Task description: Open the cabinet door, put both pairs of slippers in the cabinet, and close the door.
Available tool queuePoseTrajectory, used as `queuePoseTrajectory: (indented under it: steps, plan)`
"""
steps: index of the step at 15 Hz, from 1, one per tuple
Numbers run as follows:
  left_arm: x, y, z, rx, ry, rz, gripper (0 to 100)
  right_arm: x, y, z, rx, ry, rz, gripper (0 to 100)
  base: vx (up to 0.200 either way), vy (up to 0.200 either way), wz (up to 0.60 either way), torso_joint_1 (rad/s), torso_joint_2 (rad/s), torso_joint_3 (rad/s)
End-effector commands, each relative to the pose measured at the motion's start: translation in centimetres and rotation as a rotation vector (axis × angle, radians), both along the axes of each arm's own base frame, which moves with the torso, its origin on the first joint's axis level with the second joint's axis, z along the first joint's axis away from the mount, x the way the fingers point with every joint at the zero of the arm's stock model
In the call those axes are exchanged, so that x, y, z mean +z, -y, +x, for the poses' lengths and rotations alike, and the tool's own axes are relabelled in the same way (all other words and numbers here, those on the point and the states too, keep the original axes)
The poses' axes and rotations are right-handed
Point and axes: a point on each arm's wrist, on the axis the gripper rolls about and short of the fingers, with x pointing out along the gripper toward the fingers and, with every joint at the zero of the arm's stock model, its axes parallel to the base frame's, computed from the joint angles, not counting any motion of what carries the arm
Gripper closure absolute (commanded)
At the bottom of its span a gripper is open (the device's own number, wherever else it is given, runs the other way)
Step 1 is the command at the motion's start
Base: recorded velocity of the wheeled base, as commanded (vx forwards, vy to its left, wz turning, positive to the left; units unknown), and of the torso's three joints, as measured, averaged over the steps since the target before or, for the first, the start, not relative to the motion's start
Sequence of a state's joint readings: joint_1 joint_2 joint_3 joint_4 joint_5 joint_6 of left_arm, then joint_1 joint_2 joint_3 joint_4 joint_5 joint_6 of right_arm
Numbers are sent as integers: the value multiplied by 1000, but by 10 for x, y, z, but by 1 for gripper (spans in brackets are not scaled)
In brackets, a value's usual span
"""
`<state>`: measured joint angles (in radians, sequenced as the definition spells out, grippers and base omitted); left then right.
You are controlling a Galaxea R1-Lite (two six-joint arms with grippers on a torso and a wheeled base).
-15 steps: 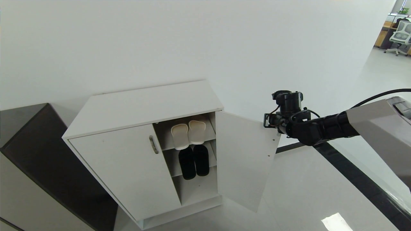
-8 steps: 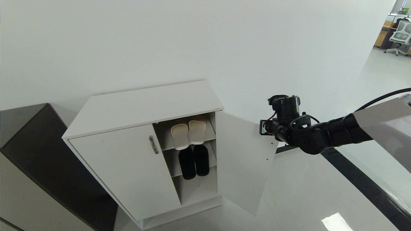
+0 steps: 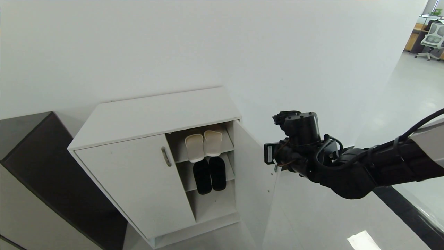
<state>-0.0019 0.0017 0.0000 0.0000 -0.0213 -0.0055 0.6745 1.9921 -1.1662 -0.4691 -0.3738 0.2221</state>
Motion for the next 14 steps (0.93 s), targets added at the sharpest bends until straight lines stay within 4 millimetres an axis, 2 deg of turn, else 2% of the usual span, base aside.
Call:
queuePoseTrajectory:
  steps: [1,3,11,14]
  plan:
    - [0,0,0,0,0,-1,100,10,-5,-22,52,10,10,100,0,0,0,0,0,0]
    - [0,0,0,0,0,-1,100,5,-8,-32,106,17,-25,100,0,0,0,0,0,0]
    - [0,0,0,0,0,-2,100,1,-9,-33,133,34,-55,100,0,0,0,0,0,0]
    - [0,0,0,0,0,-2,100,0,-9,-34,133,32,-56,100,0,0,600,2,2,1]
